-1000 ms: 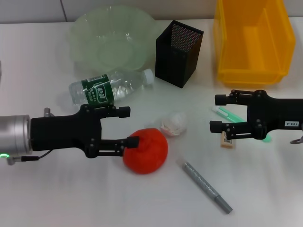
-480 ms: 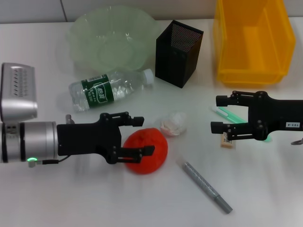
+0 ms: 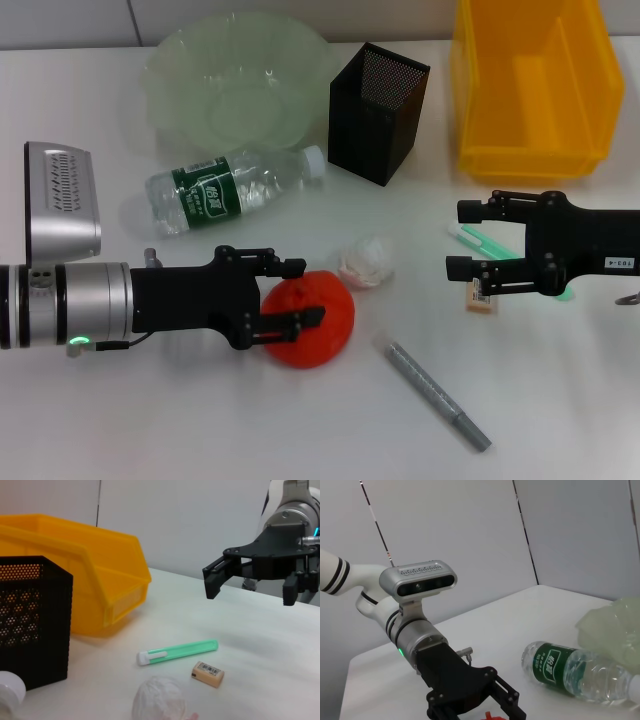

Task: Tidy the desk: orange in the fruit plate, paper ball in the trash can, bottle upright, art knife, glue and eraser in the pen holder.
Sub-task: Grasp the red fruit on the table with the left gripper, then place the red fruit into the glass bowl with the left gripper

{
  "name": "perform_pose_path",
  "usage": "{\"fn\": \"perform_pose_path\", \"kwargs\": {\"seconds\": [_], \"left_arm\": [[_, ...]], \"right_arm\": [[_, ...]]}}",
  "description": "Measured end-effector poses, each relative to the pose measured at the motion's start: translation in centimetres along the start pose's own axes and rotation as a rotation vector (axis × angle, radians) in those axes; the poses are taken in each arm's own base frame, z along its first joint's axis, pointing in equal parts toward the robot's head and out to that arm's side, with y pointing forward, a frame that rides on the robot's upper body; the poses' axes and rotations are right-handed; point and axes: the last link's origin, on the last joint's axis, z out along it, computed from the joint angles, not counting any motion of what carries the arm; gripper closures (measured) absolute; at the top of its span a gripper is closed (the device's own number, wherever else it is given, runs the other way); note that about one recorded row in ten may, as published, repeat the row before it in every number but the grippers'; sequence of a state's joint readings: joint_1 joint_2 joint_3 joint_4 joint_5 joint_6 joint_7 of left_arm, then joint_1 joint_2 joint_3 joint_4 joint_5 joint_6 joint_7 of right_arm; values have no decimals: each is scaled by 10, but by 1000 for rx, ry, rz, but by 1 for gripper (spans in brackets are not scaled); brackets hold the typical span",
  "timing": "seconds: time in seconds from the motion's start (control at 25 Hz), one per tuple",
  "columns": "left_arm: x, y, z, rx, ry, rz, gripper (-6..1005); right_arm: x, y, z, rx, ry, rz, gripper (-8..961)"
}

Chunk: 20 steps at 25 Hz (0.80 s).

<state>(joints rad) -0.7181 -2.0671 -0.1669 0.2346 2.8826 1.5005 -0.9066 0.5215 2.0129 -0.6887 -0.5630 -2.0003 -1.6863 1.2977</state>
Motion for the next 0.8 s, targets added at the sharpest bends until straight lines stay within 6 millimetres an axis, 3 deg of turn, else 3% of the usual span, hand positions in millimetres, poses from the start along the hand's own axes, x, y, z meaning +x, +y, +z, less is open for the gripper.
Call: {"fn": "perform_pose_path", "kwargs": {"seconds": [0.24,0.64,0.8], "left_arm": [[0,-2,0,10,-2,6,290],[1,0,-1,10,15,21,766],[2,1,-3,2,28,21,818]], "right_arm": [[0,0,0,1,0,0,117],[2,-1,0,11,2,6,117],[2,-1,0,12,1,7,118]]}}
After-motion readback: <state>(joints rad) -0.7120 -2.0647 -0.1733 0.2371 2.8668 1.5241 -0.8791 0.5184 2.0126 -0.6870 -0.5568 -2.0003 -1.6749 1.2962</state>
